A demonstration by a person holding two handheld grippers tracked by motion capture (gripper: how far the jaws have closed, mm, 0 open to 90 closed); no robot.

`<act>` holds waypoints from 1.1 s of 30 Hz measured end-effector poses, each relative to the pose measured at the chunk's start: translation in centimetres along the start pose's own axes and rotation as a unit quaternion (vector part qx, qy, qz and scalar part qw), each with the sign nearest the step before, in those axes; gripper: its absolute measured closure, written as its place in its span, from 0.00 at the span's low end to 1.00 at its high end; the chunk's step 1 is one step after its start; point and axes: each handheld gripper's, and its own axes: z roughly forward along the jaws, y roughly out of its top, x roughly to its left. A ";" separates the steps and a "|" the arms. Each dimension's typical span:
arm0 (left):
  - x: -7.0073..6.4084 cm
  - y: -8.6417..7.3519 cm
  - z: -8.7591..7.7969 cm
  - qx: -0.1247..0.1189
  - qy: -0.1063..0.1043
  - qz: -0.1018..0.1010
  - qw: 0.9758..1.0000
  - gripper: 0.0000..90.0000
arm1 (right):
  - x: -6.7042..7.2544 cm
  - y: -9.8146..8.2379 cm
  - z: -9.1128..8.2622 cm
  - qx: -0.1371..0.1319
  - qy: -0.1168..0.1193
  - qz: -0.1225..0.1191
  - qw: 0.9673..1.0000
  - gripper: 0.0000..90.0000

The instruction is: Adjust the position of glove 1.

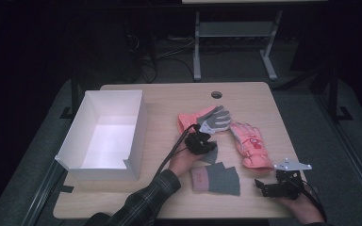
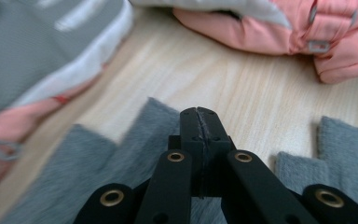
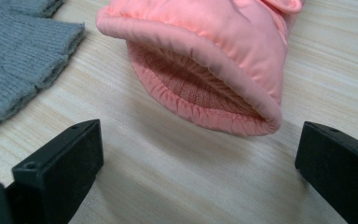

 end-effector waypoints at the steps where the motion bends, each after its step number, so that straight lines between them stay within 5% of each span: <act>1: 0.3 -0.1 -0.7 -0.002 0.007 0.000 1.000 1.00 | 0.0 0.0 0.0 0.000 0.000 0.000 1.000 0.00; 7: 2.8 -1.6 -3.4 0.004 0.054 -0.020 0.998 1.00 | 0.0 0.0 0.0 0.000 0.000 -0.001 1.000 0.00; 13: 4.1 -2.8 -3.6 0.020 0.096 -0.022 0.995 1.00 | 0.0 0.0 0.0 0.000 -0.001 0.000 1.000 0.00; 23: 3.0 -3.6 -3.7 0.049 0.097 -0.020 0.994 1.00 | 0.0 0.0 0.0 0.000 0.000 0.000 1.000 0.00; 33: 0.7 -5.2 -5.6 0.059 0.072 -0.028 0.995 1.00 | 0.0 0.0 0.0 0.000 0.000 0.000 1.000 0.00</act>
